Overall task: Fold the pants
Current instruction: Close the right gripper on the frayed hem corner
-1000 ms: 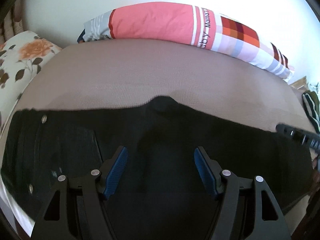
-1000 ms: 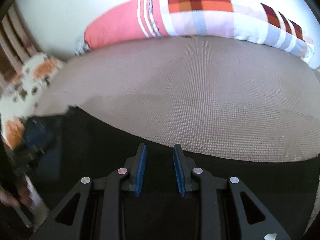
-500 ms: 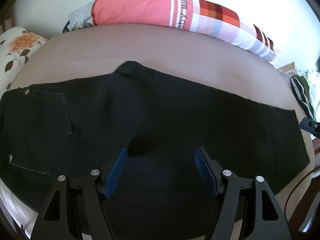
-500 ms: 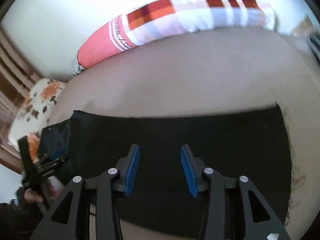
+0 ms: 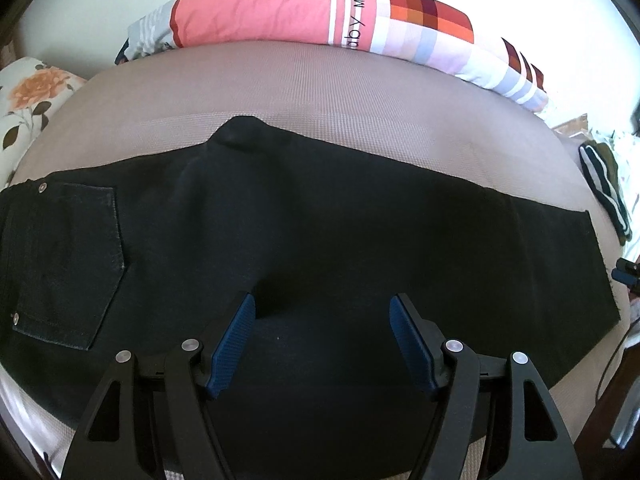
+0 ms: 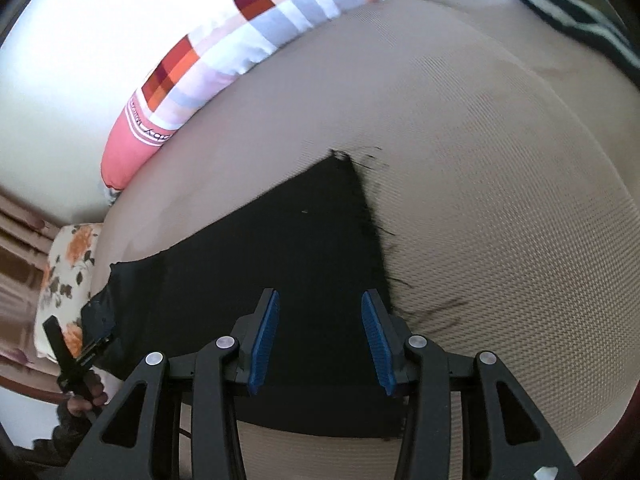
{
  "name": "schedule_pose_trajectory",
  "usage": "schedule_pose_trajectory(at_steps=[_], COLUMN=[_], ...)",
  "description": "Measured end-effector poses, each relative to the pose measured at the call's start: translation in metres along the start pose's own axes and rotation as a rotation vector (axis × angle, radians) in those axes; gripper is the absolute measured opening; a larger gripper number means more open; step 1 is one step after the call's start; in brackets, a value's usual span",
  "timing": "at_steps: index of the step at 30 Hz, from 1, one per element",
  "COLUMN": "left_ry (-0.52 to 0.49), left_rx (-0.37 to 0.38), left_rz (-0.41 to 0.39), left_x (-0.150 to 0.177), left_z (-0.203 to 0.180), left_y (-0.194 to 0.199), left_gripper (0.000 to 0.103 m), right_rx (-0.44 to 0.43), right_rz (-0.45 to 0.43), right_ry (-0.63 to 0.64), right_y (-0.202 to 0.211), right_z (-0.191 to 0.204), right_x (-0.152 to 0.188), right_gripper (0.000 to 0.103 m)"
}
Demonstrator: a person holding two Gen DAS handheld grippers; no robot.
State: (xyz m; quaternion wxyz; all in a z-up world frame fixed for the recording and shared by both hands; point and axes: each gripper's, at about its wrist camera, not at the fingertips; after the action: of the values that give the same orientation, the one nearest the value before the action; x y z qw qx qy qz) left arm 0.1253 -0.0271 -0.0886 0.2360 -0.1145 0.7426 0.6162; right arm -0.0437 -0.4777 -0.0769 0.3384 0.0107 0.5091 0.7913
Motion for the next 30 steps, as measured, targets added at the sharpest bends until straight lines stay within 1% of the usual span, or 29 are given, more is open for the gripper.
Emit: schedule_pose_trajectory(at_steps=[3,5,6,12,16,22,25,26,30], left_ry=[0.002,0.001,-0.002,-0.028,-0.036,-0.039,-0.042,-0.041,-0.039], left_rx=[0.000,0.005,0.005,-0.013,-0.027,-0.050,-0.061,-0.064,-0.065], left_rz=[0.004,0.005,0.006,0.009,0.010,0.012,0.012,0.012,0.008], left_x=[-0.001,-0.002,-0.002,-0.004,-0.005,-0.008,-0.009,-0.009,-0.011], left_z=[-0.001,-0.002,-0.003,-0.008,-0.010,-0.014,-0.017,-0.017,-0.017], left_y=[-0.002,-0.003,-0.004,-0.010,-0.012,-0.015,-0.016,-0.016,-0.016], left_gripper=[0.070,0.070,0.070,0.070,0.070,0.072,0.073,0.073,0.074], right_rx=[-0.016,-0.030,-0.034,-0.114,-0.160,-0.240,-0.251,-0.247,-0.176], right_rz=[0.010,0.021,0.026,0.055,0.075,0.105,0.106,0.101,0.066], right_ry=[-0.022,-0.031,-0.032,-0.052,-0.033,0.008,0.021,0.021,0.031], right_y=[-0.001,-0.002,-0.003,-0.013,-0.023,-0.038,-0.043,-0.043,-0.041], right_z=[-0.016,-0.023,-0.027,-0.044,-0.046,-0.039,-0.034,-0.033,-0.023], right_x=[-0.002,-0.004,-0.005,-0.015,-0.024,-0.039,-0.043,-0.044,-0.040], right_gripper=[0.039,0.035,0.034,0.021,0.011,0.011,0.011,0.009,0.006])
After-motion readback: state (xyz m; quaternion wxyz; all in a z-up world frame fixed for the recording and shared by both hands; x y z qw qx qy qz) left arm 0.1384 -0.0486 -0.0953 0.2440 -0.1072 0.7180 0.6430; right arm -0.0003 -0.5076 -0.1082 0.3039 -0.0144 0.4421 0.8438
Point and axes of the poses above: each gripper's, at about its wrist camera, not at the fingertips, and y roughly against the way its jaws point, z to its left, x to its underside, and after that the axes turned 1 degree about -y, right-handed
